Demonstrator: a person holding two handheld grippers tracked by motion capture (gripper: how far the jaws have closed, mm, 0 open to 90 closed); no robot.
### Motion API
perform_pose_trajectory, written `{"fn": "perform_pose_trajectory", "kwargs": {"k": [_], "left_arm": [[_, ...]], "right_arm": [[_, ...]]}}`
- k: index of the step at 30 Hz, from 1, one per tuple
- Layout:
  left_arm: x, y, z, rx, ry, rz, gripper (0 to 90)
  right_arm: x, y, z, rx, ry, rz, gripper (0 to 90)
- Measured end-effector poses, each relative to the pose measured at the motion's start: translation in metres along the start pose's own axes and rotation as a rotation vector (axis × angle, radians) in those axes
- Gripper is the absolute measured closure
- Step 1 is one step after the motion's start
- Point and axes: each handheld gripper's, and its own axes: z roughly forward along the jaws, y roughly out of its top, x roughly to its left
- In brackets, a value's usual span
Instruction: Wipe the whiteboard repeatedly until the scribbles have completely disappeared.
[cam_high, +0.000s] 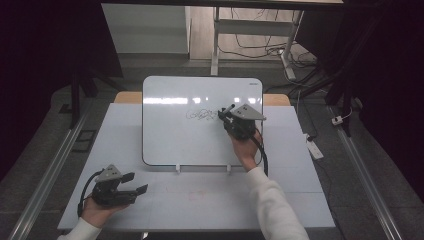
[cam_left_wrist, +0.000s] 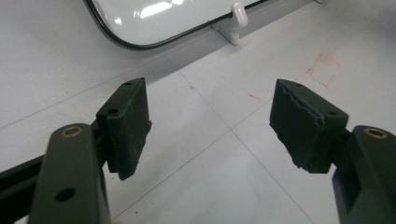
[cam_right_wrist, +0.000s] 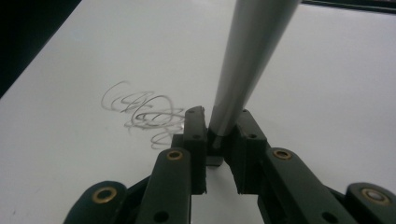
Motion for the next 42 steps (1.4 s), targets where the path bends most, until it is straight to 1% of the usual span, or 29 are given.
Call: {"fn": "perform_pose_trajectory", "kwargs": {"k": [1, 3, 4, 5, 7, 9, 10, 13, 14, 15, 17, 19, 20, 22, 23, 24, 26, 27, 28, 31, 32, 34, 35, 36, 37, 38, 40, 41, 42], "left_arm": [[0.0, 0.0, 0.0, 0.0, 0.001, 0.0, 29.1], [0.001, 0.0, 0.001, 0.003, 0.0, -0.005, 29.1], [0.002, 0.0, 0.002, 0.006, 0.001, -0.005, 29.1], [0.002, 0.0, 0.002, 0.007, 0.001, -0.006, 29.1], [0.001, 0.0, 0.001, 0.005, -0.001, -0.004, 29.1], [0.0, 0.0, 0.0, 0.001, 0.0, 0.0, 29.1], [0.0, 0.0, 0.0, 0.0, 0.0, 0.0, 29.1], [0.002, 0.001, 0.001, -0.001, -0.001, -0.005, 29.1], [0.002, 0.001, 0.001, 0.001, -0.002, -0.005, 29.1], [0.002, 0.001, 0.001, 0.002, -0.001, -0.004, 29.1], [0.0, 0.0, 0.0, 0.0, 0.001, -0.002, 29.1], [0.001, 0.0, -0.001, -0.005, 0.0, -0.001, 29.1], [0.001, 0.001, -0.001, -0.007, 0.0, -0.002, 29.0], [0.002, 0.001, 0.0, -0.002, -0.002, -0.006, 29.1], [0.002, 0.001, 0.001, 0.001, -0.002, -0.007, 29.1], [0.002, 0.0, 0.002, 0.002, -0.001, -0.008, 29.1], [0.001, 0.0, 0.0, 0.001, 0.0, -0.002, 29.0], [0.001, 0.0, 0.0, -0.003, -0.001, -0.002, 29.0], [0.001, 0.0, -0.001, -0.006, -0.002, -0.003, 29.0], [0.003, 0.0, 0.0, -0.005, -0.003, -0.008, 29.0], [0.004, 0.0, 0.0, -0.003, -0.003, -0.009, 29.0], [0.003, 0.0, 0.0, -0.001, -0.002, -0.008, 29.0], [0.002, 0.0, -0.001, -0.003, -0.002, -0.008, 29.0], [0.002, 0.0, -0.001, -0.006, -0.003, -0.006, 29.0], [0.002, 0.0, -0.001, -0.009, -0.002, -0.004, 29.0], [0.002, 0.0, -0.001, -0.008, -0.003, -0.004, 29.0], [0.002, 0.001, 0.0, -0.003, -0.006, -0.005, 29.0], [0.002, 0.001, 0.002, 0.0, -0.005, -0.007, 29.0], [0.002, 0.001, 0.002, 0.003, -0.005, -0.005, 29.0]], "right_arm": [[0.002, -0.001, 0.0, 0.008, 0.008, 0.0, 77.5], [0.013, -0.006, 0.001, 0.034, 0.055, -0.049, 77.5], [0.016, -0.006, 0.001, 0.035, 0.057, -0.083, 77.5], [0.015, -0.005, 0.001, 0.037, 0.055, -0.094, 77.5], [0.006, -0.001, 0.0, 0.013, 0.003, -0.049, 77.5], [-0.003, 0.0, -0.001, -0.003, -0.014, -0.003, 77.5], [-0.001, 0.0, -0.001, 0.002, -0.013, -0.008, 77.5], [0.015, -0.005, 0.002, 0.035, 0.059, -0.069, 77.5], [0.017, -0.006, 0.002, 0.036, 0.061, -0.079, 77.5], [0.015, -0.006, 0.002, 0.033, 0.059, -0.071, 77.5], [0.006, -0.003, 0.001, 0.001, 0.005, -0.031, 77.5], [0.002, -0.001, 0.001, -0.013, -0.007, 0.01, 77.5], [0.005, -0.002, 0.002, -0.005, 0.003, 0.0, 77.5], [0.015, -0.003, 0.006, 0.015, 0.05, -0.057, 77.5], [0.017, -0.001, 0.007, 0.017, 0.043, -0.077, 77.5], [0.014, 0.001, 0.008, 0.008, 0.027, -0.071, 77.5], [0.002, 0.006, 0.009, -0.023, -0.005, 0.008, 77.5], [-0.002, 0.007, 0.009, -0.029, -0.01, 0.025, 77.5], [-0.001, 0.007, 0.01, -0.025, -0.01, 0.022, 77.5], [0.014, 0.002, 0.011, 0.018, 0.073, -0.035, 77.5], [0.018, 0.0, 0.011, 0.027, 0.081, -0.059, 77.5], [0.012, 0.0, 0.008, 0.021, 0.071, -0.045, 77.5], [0.007, 0.0, 0.006, 0.008, 0.04, -0.021, 77.5], [0.003, 0.0, 0.004, 0.003, 0.027, 0.006, 77.5], [0.002, -0.001, 0.002, 0.006, 0.035, 0.025, 77.5], [0.006, -0.003, 0.002, 0.016, 0.047, 0.009, 77.5], [0.015, -0.006, 0.002, 0.043, 0.076, -0.055, 77.5], [0.015, -0.006, 0.001, 0.044, 0.068, -0.069, 77.5], [0.013, -0.005, 0.0, 0.031, 0.049, -0.055, 77.5]]}}
